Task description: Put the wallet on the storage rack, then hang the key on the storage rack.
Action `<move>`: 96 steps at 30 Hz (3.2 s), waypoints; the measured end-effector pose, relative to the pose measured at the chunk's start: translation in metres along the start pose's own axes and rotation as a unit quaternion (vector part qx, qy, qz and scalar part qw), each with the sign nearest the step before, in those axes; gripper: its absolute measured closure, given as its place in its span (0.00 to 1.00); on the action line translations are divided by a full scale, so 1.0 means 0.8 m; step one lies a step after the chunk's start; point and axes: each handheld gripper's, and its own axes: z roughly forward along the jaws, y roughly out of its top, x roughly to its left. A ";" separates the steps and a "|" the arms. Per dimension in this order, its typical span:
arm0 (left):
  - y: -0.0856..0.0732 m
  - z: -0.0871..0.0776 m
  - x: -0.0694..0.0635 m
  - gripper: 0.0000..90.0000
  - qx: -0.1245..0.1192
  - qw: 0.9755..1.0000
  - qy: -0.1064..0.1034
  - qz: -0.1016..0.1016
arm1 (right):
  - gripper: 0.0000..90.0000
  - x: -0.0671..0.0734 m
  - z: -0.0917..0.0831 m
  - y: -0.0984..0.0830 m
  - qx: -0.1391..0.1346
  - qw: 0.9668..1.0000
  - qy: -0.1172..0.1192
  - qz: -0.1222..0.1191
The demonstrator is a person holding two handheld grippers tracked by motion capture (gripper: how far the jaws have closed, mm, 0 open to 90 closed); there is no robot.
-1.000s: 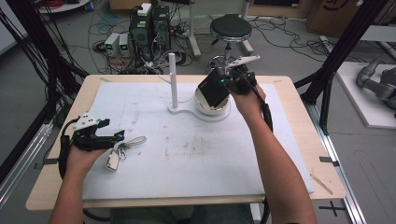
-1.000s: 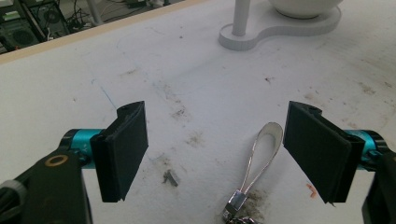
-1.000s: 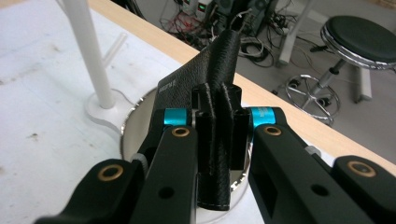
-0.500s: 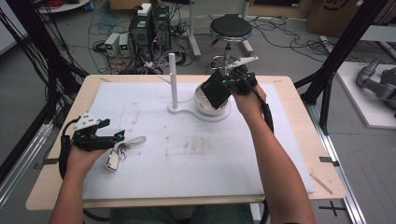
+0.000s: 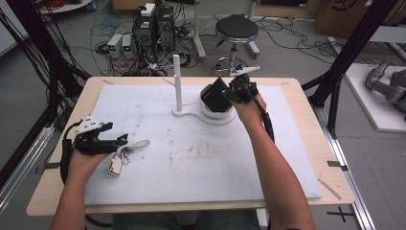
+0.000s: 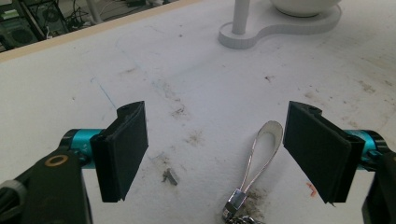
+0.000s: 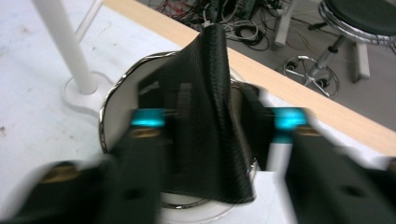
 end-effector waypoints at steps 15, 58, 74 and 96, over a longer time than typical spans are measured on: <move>0.003 0.004 -0.009 0.25 0.005 1.000 -0.012 0.006 | 0.40 -0.016 -0.081 -0.053 -0.047 0.999 0.014 0.014; 0.003 0.026 -0.028 0.25 0.017 0.998 -0.051 0.016 | 0.23 -0.014 -0.099 -0.212 -0.069 0.995 0.039 0.066; 0.000 0.020 -0.024 0.25 0.016 0.999 -0.047 0.013 | 0.23 -0.009 -0.090 -0.209 -0.053 0.996 0.043 0.059; -0.007 0.016 -0.026 0.25 0.034 0.998 -0.053 0.015 | 0.23 -0.003 -0.082 -0.204 -0.050 0.996 0.051 0.055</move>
